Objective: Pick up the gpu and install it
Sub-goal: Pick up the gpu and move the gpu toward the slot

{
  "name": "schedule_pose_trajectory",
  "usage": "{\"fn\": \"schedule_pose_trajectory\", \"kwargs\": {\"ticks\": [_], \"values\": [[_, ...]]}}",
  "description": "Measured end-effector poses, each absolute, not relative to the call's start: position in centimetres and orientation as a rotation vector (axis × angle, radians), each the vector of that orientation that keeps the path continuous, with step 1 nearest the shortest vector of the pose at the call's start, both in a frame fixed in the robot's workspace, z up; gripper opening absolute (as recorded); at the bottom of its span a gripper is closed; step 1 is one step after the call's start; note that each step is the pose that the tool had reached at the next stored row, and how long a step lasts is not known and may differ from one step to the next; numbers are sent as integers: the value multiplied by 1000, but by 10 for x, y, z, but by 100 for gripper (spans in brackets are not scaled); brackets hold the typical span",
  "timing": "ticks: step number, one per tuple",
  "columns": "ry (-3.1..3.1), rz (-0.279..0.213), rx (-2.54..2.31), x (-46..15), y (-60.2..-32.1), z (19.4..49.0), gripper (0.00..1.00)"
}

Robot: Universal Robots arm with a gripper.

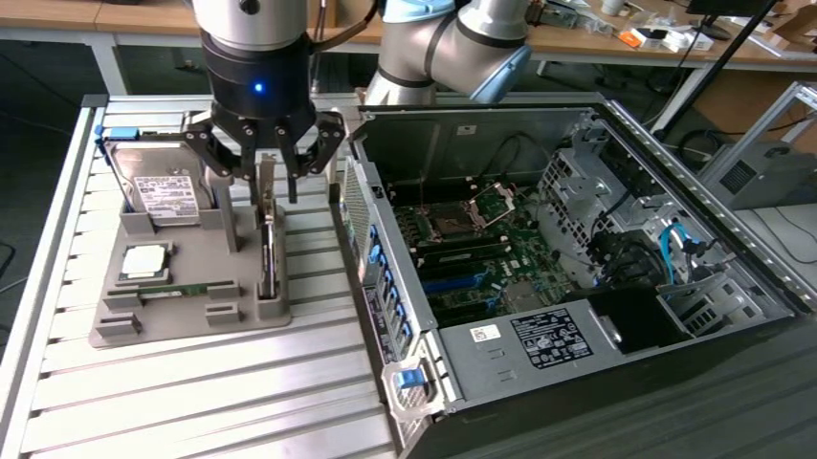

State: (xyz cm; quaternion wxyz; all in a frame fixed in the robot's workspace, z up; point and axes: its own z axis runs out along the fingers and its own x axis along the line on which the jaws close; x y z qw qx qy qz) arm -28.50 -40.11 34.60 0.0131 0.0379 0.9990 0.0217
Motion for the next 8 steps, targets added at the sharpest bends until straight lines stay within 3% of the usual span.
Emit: {"fn": "schedule_pose_trajectory", "kwargs": {"ticks": [8], "values": [[3113, 68, 118, -285, -401, 339, 42]]}}
